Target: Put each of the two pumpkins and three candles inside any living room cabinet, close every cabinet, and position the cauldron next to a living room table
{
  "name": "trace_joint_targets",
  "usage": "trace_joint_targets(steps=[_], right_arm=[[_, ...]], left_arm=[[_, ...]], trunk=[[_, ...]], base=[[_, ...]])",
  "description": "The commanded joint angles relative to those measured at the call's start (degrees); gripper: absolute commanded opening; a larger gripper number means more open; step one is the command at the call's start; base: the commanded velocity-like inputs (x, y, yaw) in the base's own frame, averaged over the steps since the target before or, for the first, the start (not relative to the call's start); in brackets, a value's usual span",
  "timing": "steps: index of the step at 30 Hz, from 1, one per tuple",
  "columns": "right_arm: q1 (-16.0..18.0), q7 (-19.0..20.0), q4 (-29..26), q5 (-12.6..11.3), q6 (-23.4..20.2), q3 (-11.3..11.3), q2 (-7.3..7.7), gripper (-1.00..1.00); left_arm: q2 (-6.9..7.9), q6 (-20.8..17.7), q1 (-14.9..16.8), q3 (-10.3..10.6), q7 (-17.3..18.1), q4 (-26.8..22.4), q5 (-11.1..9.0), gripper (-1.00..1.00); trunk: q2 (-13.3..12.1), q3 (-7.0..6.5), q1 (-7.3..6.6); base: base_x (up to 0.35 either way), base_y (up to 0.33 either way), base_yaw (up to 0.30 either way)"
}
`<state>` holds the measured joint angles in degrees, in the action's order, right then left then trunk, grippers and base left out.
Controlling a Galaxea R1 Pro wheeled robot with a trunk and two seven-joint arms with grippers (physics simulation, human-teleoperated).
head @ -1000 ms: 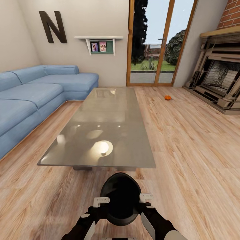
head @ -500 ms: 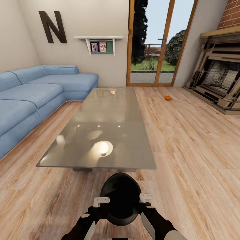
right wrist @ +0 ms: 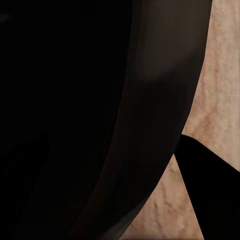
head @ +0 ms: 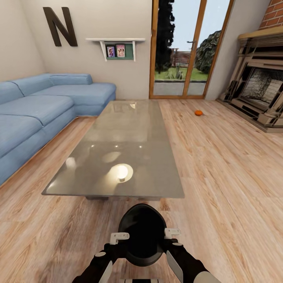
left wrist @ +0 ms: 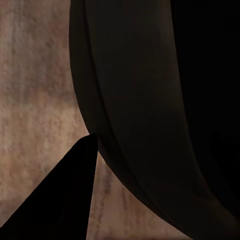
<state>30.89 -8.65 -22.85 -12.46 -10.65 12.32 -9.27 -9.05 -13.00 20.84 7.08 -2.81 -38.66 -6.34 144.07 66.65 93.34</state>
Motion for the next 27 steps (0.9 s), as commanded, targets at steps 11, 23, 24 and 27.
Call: trace_joint_targets(steps=[11,23,24,27], right_arm=[[0.0,-0.6,-0.3,0.4,0.9,0.1,0.13,-1.00],[0.0,-0.6,-0.3,0.4,0.7,0.1,0.05,-1.00],[0.0,-0.6,-0.3,0.4,0.6,0.1,0.04,-1.00],[0.0,-0.6,-0.3,0.4,0.5,0.1,0.04,-1.00]], left_arm=[[0.00,-0.3,0.0,0.3,-0.2,0.0,-1.3,-1.00],[0.00,-0.3,0.0,0.4,-0.2,0.0,-1.3,-1.00],[0.00,-0.3,0.0,0.4,-0.2,0.0,-1.3,-1.00],[0.00,-0.3,0.0,0.4,-0.2,0.0,-1.3,-1.00]], trunk=[[0.0,0.04,-0.02],[0.0,0.04,-0.02],[0.0,0.04,-0.02],[0.0,0.04,-0.02]], base=[[0.000,0.000,0.000],[0.018,0.000,0.000],[0.012,0.000,0.000],[0.018,0.000,0.000]])
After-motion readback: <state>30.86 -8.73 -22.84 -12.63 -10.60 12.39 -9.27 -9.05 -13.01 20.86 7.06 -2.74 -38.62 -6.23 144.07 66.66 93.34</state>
